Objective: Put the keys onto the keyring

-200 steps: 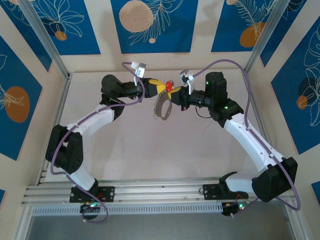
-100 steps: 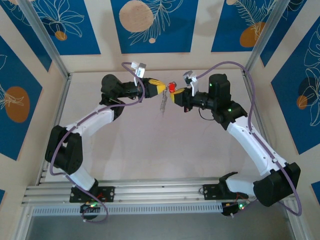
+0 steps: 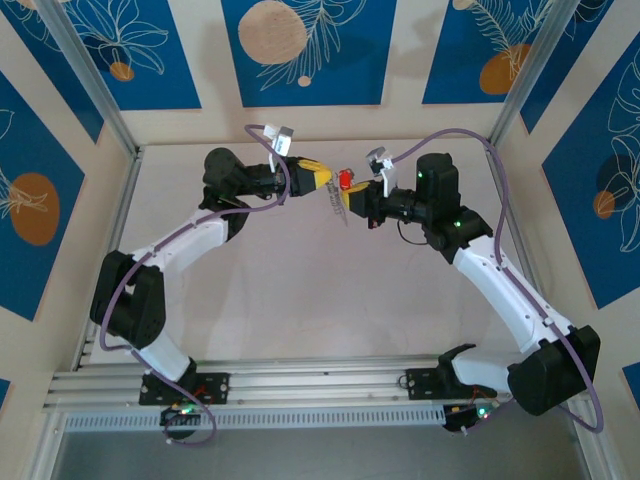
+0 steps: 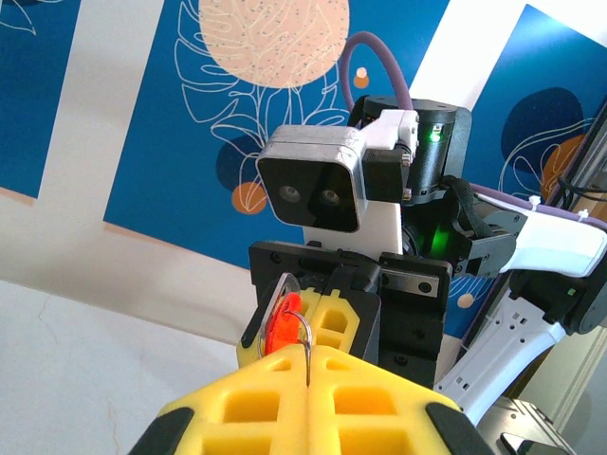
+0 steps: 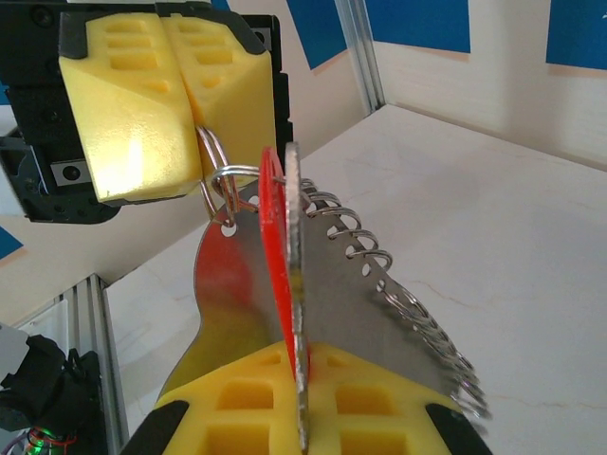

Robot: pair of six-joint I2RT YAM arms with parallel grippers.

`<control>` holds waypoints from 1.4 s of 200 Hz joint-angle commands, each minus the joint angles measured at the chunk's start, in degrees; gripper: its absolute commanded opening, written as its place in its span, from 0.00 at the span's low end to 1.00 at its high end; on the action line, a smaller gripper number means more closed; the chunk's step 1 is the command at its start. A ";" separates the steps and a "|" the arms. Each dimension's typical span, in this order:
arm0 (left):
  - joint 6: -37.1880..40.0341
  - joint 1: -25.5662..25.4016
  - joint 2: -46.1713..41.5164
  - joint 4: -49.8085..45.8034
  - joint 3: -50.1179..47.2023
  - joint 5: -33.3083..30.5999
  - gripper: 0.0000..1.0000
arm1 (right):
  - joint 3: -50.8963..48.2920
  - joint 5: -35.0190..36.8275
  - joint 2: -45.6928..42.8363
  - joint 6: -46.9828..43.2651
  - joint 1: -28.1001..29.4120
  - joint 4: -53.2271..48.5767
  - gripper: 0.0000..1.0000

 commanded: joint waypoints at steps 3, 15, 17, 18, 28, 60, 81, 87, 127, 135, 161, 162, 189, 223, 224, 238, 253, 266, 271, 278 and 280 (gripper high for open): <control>1.05 -0.50 -2.03 2.07 1.05 1.93 0.00 | 1.90 1.42 -0.77 -0.10 -0.46 -0.02 0.00; 1.09 -0.50 -1.93 2.07 1.12 2.00 0.00 | 2.95 1.03 -0.36 -0.18 -0.37 -0.36 0.00; 1.07 -0.45 -2.00 2.03 1.12 2.03 0.00 | 3.14 0.92 -0.29 -0.25 -0.35 -0.38 0.00; 1.08 -0.49 -1.96 2.05 1.12 2.03 0.00 | 3.23 0.87 -0.22 -0.26 -0.36 -0.43 0.00; 1.11 -0.48 -1.94 2.09 1.13 2.03 0.00 | 4.12 0.49 0.22 -0.36 -0.14 -0.74 0.00; 1.08 -0.70 -1.86 2.07 1.22 2.18 0.00 | 7.00 0.32 1.89 -1.28 1.10 -1.70 0.00; 1.09 -0.71 -1.84 2.03 1.22 2.20 0.00 | 8.05 0.80 2.72 -2.07 1.78 -2.54 0.00; 1.07 -0.77 -1.99 2.07 1.14 2.21 0.00 | 8.07 0.99 2.73 -2.27 1.79 -2.70 0.00; 1.36 -0.73 -1.93 1.90 1.08 1.80 0.00 | 7.47 3.10 2.24 -2.74 1.52 -2.94 0.00; 1.46 -0.71 -2.03 1.98 1.00 1.54 0.00 | 7.30 3.86 2.06 -2.69 1.31 -3.04 0.00; 2.20 -0.61 -2.37 2.07 0.32 0.89 0.09 | 7.10 6.24 1.78 -2.13 0.60 -3.03 0.00; 2.22 -0.61 -2.37 2.07 0.28 0.89 0.09 | 7.10 6.39 1.74 -2.12 0.60 -3.03 0.00; 2.83 -0.54 -2.89 1.96 -0.48 -0.09 0.25 | 7.19 7.68 2.04 -1.53 0.00 -2.86 0.00; 4.80 -0.39 -4.09 -0.14 -1.39 -0.78 0.31 | 7.10 8.16 2.63 -1.33 -0.63 -2.95 0.00; 4.84 -0.42 -4.15 -0.18 -1.36 -0.78 0.31 | 7.10 8.24 2.69 -1.33 -0.63 -2.95 0.00; 5.56 -0.14 -4.64 -1.07 -1.84 -1.16 0.31 | 7.10 8.29 3.16 -1.33 -0.83 -2.96 0.00; 5.87 0.23 -5.25 -1.07 -2.75 -1.81 0.32 | 7.10 8.43 3.99 -1.50 -1.15 -2.91 0.00; 5.84 0.52 -5.86 -0.77 -3.77 -2.68 0.32 | 7.10 8.63 5.08 -1.51 -1.42 -2.66 0.00; 5.92 0.61 -6.21 -0.66 -4.15 -3.00 0.32 | 7.10 8.63 5.50 -1.47 -1.46 -2.48 0.00; 5.99 0.83 -6.61 -0.59 -4.74 -3.59 0.32 | 7.05 8.65 6.25 -1.55 -1.55 -2.25 0.00; 5.97 0.91 -6.66 -0.64 -4.87 -3.79 0.32 | 7.04 8.63 6.39 -1.58 -1.52 -2.13 0.00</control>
